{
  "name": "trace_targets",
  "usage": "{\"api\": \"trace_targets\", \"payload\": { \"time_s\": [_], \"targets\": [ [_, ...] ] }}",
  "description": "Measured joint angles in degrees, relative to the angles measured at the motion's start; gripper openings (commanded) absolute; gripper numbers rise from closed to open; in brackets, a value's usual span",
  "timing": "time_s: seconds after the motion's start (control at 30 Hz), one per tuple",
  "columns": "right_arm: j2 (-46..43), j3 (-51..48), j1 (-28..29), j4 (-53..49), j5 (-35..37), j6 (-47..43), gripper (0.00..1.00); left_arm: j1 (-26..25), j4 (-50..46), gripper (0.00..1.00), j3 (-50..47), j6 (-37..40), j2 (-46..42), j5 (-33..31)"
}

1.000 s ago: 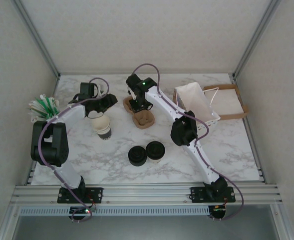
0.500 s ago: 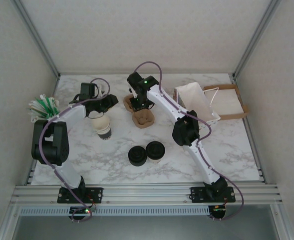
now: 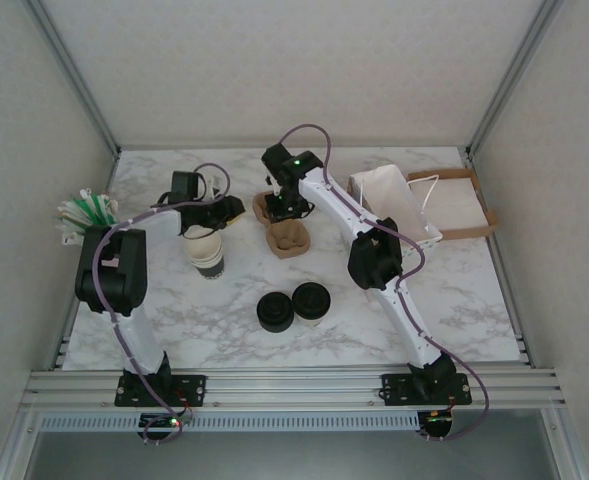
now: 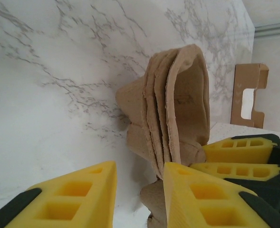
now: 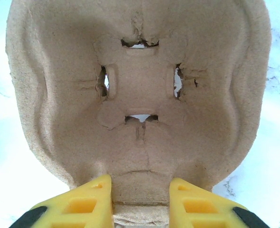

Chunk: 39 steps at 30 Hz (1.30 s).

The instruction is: Pack the takeout coffee

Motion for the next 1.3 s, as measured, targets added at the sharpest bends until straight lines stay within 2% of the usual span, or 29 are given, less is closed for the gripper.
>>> {"api": "trace_targets", "payload": {
  "time_s": [0.37,0.93,1.3],
  "targets": [
    [0.0,-0.1,0.0,0.8,-1.5,0.4,0.26,-0.7,2.1,0.32,0.2,-0.3,3.3,2.6],
    [-0.1,-0.8,-0.1,1.2,-2.4,1.2,0.25,-0.7,2.7,0.33,1.1,-0.7,5.4,3.1],
    [-3.6,-2.7,-0.1,2.0,-3.4,1.6,0.25,-0.7,2.8,0.33,1.4,-0.7,6.1,3.1]
  ]
}}
